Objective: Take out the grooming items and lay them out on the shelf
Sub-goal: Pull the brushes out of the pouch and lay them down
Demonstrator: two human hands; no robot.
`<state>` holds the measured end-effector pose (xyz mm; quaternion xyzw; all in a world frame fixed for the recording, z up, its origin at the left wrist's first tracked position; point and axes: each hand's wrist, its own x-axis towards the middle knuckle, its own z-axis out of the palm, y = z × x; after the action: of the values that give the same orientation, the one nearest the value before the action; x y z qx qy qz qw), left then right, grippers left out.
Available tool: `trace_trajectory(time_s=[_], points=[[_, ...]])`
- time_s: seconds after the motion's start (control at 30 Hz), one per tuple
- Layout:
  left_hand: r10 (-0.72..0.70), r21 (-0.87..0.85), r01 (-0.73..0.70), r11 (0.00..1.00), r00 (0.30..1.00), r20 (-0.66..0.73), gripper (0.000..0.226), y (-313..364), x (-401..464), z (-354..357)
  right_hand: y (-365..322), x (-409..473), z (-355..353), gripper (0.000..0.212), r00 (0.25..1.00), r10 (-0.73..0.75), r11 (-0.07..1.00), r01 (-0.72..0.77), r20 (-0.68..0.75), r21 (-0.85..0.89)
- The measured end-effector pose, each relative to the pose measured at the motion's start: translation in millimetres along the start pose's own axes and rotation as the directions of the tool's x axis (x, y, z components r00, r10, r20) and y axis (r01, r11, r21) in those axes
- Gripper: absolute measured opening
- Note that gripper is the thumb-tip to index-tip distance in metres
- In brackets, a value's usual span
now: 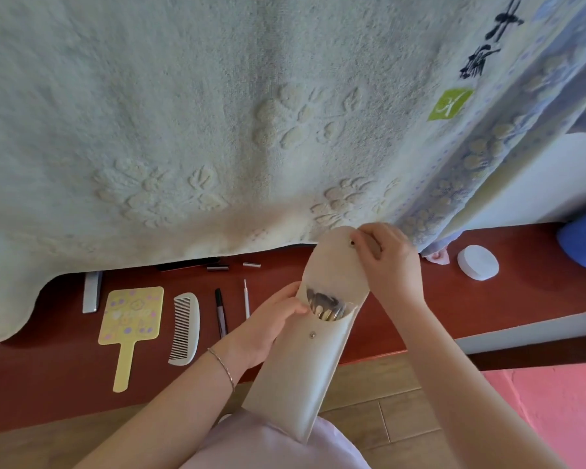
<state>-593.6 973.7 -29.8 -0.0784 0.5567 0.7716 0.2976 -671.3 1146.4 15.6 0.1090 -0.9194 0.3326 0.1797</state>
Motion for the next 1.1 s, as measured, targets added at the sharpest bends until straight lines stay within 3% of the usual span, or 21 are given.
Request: trace_trajectory(time_s=[0.13,0.23,0.33,0.4,0.47,0.57,0.67,0.77,0.9,1.0,1.1], points=[[-0.044,-0.045,0.044,0.998,0.999,0.0,0.03,4.7,2.2,4.4,8.1,-2.1,7.4,0.012,0.975,-0.22,0.934,0.214,0.012,-0.285],[-0.029,-0.071,0.025,0.997,0.998,-0.063,0.027,3.8,5.0,4.0,6.1,-10.2,9.4,0.017,0.949,-0.286,0.936,0.306,0.134,-0.176],[-0.014,-0.121,-0.001,0.993,0.992,-0.124,0.025,3.2,6.0,1.5,-3.5,-22.0,11.3,0.035,0.923,-0.097,0.992,0.06,0.371,0.111],[-0.008,-0.134,-0.012,0.991,0.989,-0.15,0.025,3.0,5.0,-0.7,-4.9,-29.9,16.8,0.041,0.871,-0.054,0.993,-0.004,0.489,0.117],[-0.017,-0.127,-0.004,0.992,0.987,-0.162,0.026,0.6,3.5,-2.6,-2.6,-34.3,21.7,0.038,0.856,-0.02,0.992,-0.048,0.517,0.119],[-0.035,-0.097,0.018,0.995,0.985,-0.171,0.028,-4.4,1.0,-4.7,-3.3,-35.1,25.4,0.019,0.823,0.16,0.932,-0.307,0.545,0.19],[-0.039,-0.072,0.026,0.997,0.982,-0.183,0.029,-7.7,-0.8,-5.4,-5.9,-33.7,29.2,0.006,0.793,0.323,0.781,-0.531,0.516,0.328],[-0.059,-0.084,0.042,0.996,0.974,-0.218,0.029,-13.8,-2.5,-9.2,-3.4,-23.5,32.5,0.011,0.785,0.433,0.685,-0.606,0.442,0.404],[-0.091,-0.15,0.05,0.987,0.956,-0.278,0.027,-20.1,-5.0,-19.2,7.9,-3.6,32.9,0.01,0.755,0.547,0.518,-0.644,0.361,0.562],[-0.095,-0.164,0.037,0.986,0.928,-0.36,0.025,-21.0,-8.5,-27.8,25.6,11.3,28.3,0.011,0.691,0.678,0.402,-0.634,0.25,0.661],[-0.071,-0.102,0.029,0.994,0.897,-0.437,0.026,-24.5,-11.2,-37.4,47.9,18.6,26.8,0.01,0.616,0.77,0.37,-0.646,0.168,0.667]])
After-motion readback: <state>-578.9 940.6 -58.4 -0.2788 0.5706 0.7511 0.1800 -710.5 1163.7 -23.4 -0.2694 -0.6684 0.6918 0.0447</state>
